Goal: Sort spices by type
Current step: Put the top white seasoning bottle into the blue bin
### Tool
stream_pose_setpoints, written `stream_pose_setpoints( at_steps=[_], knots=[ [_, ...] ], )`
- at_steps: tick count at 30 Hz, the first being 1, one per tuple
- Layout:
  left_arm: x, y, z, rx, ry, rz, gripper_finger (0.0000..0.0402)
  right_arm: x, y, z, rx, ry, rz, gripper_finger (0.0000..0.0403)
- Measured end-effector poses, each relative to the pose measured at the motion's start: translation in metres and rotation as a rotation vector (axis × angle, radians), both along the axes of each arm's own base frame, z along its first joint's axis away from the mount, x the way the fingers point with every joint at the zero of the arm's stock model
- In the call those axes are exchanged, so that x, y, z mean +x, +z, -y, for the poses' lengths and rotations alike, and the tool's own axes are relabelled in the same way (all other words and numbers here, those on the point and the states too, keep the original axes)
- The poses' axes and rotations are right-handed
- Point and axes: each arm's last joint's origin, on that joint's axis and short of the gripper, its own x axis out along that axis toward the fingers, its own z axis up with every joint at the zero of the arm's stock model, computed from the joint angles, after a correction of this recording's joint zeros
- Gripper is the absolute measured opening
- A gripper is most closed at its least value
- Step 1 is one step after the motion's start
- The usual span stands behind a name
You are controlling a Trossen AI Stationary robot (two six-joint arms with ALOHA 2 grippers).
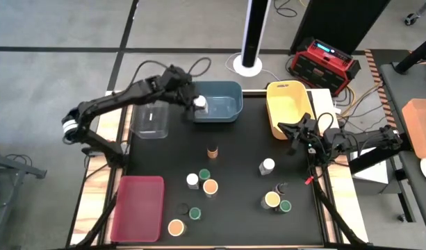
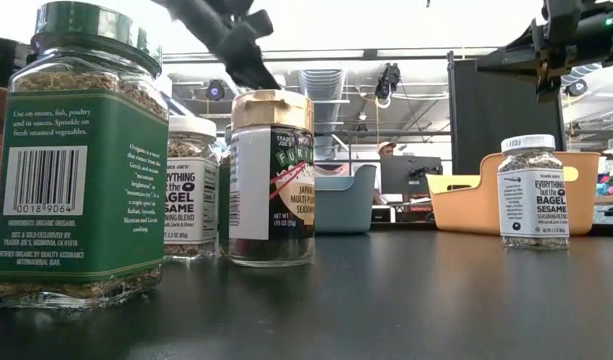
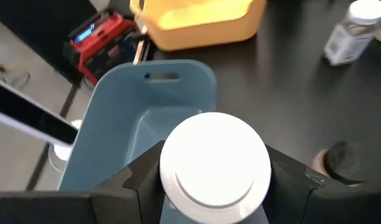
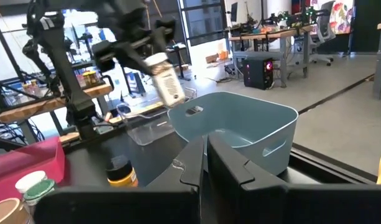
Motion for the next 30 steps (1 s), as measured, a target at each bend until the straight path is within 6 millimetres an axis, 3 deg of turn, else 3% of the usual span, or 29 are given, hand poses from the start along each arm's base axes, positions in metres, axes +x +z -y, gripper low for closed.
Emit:
stream_pose_setpoints(
  at_steps=[5, 10, 21, 30],
  knots=[
    [0.008, -0.017, -0.034, -0.055, 0.053, -0.038, 0.0186, 0.000, -0.001, 0.000, -0.001, 0.000, -0.003, 0.0013],
    [0.021, -0.036, -0.055, -0.094, 0.046, -0.096, 0.0186, 0.000, -0.002, 0.000, -0.002, 0.000, -0.012, 0.0013],
    [0.047, -0.055, -0.083, -0.103, 0.049, -0.124, 0.0186, 0.000, -0.004, 0.000, -0.003, 0.000, -0.026, 0.0013],
    [0.033, -0.062, -0.097, -0.182, 0.045, -0.132, 0.0186, 0.000, -0.004, 0.000, -0.002, 0.000, -0.025, 0.0013]
  ],
)
